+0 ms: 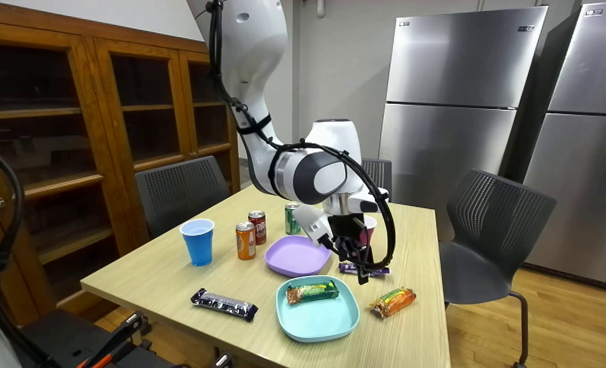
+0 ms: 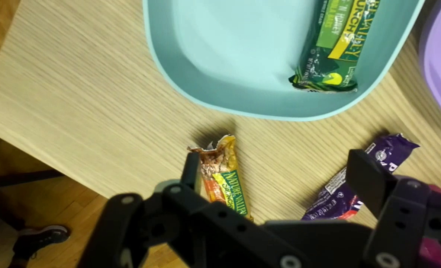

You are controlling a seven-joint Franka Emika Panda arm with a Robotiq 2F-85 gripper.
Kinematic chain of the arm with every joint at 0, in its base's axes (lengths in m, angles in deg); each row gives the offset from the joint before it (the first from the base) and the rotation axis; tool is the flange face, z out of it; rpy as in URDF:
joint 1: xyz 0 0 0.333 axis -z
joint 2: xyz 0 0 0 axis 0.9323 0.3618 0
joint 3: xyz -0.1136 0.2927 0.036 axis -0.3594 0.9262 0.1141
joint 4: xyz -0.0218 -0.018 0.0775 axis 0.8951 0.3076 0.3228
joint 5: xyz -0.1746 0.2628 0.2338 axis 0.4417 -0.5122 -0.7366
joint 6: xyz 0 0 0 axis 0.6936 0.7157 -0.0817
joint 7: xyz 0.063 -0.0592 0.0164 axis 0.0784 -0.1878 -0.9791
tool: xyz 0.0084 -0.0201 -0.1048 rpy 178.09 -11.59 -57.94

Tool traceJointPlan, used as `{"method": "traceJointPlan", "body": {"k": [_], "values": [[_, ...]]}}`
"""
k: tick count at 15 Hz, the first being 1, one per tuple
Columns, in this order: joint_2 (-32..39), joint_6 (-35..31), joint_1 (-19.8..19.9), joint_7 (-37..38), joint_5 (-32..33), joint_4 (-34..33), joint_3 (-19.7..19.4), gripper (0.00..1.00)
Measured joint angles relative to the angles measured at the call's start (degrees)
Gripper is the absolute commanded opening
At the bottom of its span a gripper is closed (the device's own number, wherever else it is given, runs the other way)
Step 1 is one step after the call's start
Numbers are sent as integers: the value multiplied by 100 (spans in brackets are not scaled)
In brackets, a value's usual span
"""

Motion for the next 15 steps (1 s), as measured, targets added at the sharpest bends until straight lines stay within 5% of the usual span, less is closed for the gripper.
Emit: {"method": "traceJointPlan", "body": {"k": [15], "values": [[1308,-29,696,0,-257,-1273,312,100]]}}
